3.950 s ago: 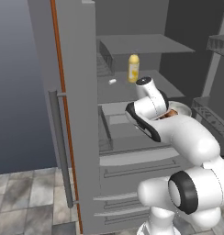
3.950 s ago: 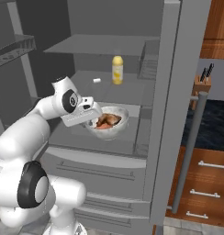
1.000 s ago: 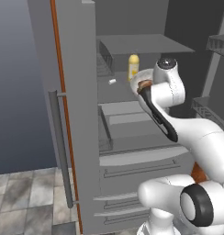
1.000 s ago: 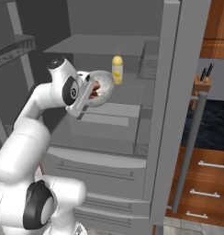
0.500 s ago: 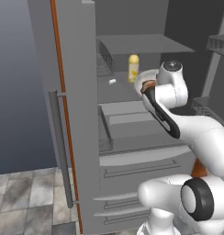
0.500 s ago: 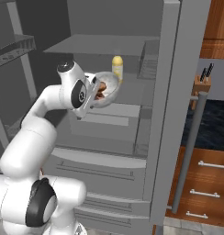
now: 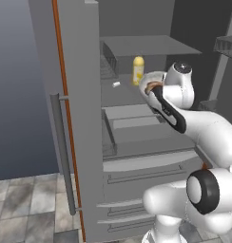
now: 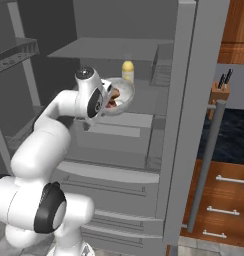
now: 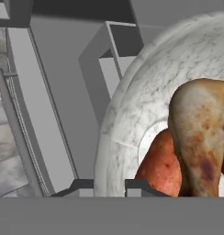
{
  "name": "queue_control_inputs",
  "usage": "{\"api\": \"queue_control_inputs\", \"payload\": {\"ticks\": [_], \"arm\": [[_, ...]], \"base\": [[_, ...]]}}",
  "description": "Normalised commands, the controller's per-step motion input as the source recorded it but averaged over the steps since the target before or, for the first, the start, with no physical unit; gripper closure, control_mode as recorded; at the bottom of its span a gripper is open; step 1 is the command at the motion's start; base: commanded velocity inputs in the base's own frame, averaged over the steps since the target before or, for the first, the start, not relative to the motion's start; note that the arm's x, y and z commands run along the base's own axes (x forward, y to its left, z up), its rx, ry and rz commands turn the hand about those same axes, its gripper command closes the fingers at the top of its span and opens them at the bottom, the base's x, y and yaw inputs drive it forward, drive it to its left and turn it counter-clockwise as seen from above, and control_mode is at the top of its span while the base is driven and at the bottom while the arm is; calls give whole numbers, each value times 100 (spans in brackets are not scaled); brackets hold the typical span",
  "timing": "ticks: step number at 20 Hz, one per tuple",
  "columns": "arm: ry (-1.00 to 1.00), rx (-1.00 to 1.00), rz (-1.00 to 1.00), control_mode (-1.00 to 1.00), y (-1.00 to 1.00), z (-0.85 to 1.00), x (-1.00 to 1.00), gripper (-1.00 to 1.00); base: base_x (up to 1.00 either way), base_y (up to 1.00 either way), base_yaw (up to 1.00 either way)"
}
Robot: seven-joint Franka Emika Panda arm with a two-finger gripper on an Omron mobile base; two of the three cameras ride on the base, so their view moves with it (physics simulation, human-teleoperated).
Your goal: Pick the chicken drumstick and sweet potato from their plates and place them in the bowl. Then put the bowl in the fridge.
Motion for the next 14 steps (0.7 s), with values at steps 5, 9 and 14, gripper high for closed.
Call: {"api": "queue_control_inputs", "payload": {"ticks": [5,9,14], "arm": [[-8,12,11,-100,0,0,29,100],[-1,3,8,-100,0,0,37,100],[0,0,7,-100,0,0,38,100]], "base": [[0,0,0],[0,0,0],[0,0,0]]}}
